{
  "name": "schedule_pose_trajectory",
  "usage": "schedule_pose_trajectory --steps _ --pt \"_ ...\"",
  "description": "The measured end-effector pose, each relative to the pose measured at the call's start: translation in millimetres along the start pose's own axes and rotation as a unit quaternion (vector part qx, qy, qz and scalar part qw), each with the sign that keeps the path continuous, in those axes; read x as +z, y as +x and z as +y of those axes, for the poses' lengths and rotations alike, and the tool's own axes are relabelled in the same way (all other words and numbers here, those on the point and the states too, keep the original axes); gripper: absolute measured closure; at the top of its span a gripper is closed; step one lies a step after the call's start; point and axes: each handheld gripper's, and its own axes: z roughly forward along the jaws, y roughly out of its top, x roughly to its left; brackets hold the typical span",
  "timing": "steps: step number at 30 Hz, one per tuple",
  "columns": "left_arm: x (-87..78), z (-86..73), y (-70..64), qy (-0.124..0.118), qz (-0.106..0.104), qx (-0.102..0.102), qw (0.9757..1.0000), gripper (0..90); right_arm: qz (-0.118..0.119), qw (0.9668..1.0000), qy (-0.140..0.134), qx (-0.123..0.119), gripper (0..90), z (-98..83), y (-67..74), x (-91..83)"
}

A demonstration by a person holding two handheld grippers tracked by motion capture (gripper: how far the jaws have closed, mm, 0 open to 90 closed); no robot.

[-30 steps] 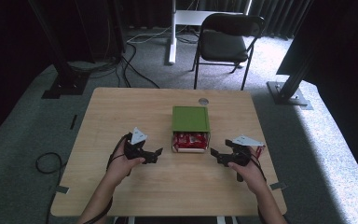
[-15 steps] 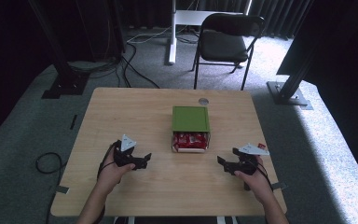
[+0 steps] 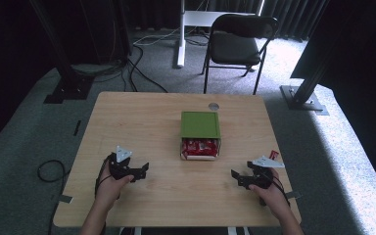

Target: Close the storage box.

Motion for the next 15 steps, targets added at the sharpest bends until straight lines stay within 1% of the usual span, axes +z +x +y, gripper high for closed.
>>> schedule_pose_trajectory --steps 3,4,5,6,9,10,12,15 --pt "-4.0 -3.8 3.1 0.010 0.016 -0.008 0.9998 2.6 -0.001 1.0000 0.004 0.000 14.1 -2.8 1.4 -0.9" --pt "-5.1 -5.0 4.2 0.011 0.023 -0.007 0.9997 2.7 0.000 1.0000 0.007 0.001 14.1 -3.9 1.8 -1.0" --pt "-5.8 -5.9 5.6 0.012 0.024 -0.007 0.9996 2.7 0.000 0.9999 0.011 0.001 14.1 -5.0 2.5 -1.2" --pt "-7.1 -7.5 7.3 0.012 0.031 -0.012 0.9994 2.7 -0.001 0.9999 0.014 0.000 14.1 -5.7 2.9 -1.2" --pt "-9.6 -11.2 11.3 0.014 0.042 -0.014 0.9989 2.7 -0.014 0.9995 0.027 -0.003 14.3 -8.3 2.8 -0.6" --pt "-10.3 -13.2 13.3 0.014 0.046 -0.018 0.9987 2.7 -0.016 0.9995 0.029 -0.004 14.4 -8.7 2.4 -0.4" --pt "-11.6 -16.6 16.8 0.019 0.056 -0.019 0.9981 2.7 -0.019 0.9992 0.034 0.002 14.4 -9.7 1.4 0.1" --pt "-13.5 -21.9 22.0 0.027 0.068 -0.024 0.9971 2.7 -0.022 0.9989 0.042 0.001 14.4 -10.6 1.2 1.3"
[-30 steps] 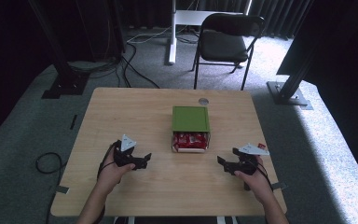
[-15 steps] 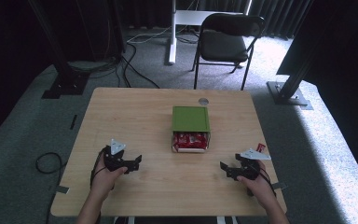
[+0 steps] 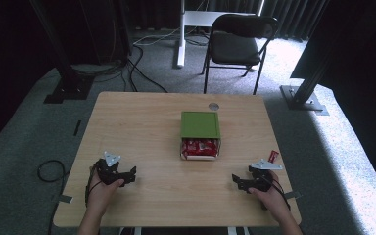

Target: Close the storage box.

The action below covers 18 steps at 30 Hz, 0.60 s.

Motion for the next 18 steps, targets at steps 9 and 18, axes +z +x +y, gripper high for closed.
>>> schedule_pose_trajectory --steps 9,18 --pt "-1.0 -14.3 8.8 0.012 0.033 -0.015 0.9993 2.7 -0.024 0.9995 0.015 -0.010 14.0 -1.8 1.4 5.0" --pt "-0.2 -20.9 15.5 0.032 0.063 -0.016 0.9974 2.7 -0.046 0.9977 0.028 -0.040 12.6 -2.0 8.3 7.4"
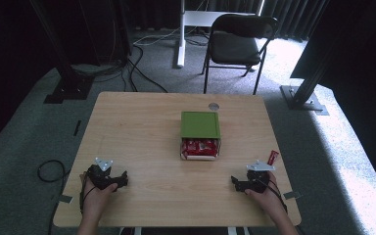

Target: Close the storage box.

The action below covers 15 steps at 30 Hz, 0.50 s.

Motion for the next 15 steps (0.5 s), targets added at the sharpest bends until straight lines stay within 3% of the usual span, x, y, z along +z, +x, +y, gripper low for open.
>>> schedule_pose_trajectory --steps 8,15 --pt "3.3 -5.3 8.3 0.005 0.021 -0.030 0.9993 2.6 -0.001 1.0000 0.000 0.002 12.6 -0.1 0.2 0.1" --pt "4.8 -7.3 15.3 0.004 0.026 -0.059 0.9979 2.6 0.000 1.0000 0.000 0.001 12.3 0.0 0.2 0.1"
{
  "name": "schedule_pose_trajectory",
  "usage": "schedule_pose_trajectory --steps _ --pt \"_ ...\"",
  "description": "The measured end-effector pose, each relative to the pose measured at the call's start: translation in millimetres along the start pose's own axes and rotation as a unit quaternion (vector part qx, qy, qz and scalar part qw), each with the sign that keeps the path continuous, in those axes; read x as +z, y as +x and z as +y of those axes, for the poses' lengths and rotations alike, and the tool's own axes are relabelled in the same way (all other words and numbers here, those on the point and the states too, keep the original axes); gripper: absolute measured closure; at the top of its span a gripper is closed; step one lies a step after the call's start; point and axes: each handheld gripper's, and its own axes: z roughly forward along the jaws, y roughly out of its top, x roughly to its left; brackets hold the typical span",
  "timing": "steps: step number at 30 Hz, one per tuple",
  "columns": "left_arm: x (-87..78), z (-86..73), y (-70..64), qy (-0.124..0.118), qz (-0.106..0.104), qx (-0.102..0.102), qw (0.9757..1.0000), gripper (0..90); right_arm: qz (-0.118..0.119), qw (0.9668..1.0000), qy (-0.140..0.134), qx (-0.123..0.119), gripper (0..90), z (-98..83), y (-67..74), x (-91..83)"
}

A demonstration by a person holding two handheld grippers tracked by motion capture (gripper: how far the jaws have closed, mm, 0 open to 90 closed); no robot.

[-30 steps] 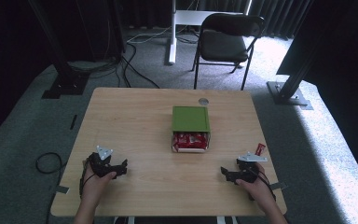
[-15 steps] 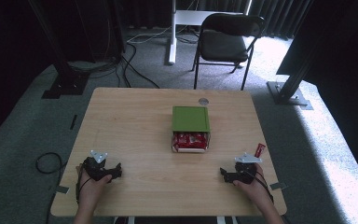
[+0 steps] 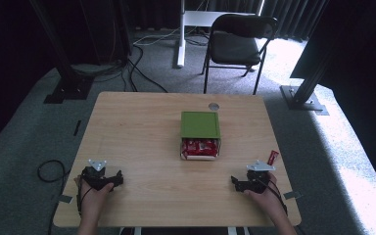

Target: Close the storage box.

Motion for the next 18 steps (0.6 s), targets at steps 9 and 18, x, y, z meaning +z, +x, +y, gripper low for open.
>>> schedule_pose_trajectory --steps 9,18 --pt "2.5 1.3 1.3 0.004 -0.015 -0.010 0.9998 2.6 0.000 1.0000 0.000 0.000 12.3 0.0 0.0 0.0" --pt "2.5 1.5 -0.1 0.005 -0.018 -0.009 0.9998 2.6 0.000 1.0000 0.000 0.000 12.3 0.0 -0.1 0.0"
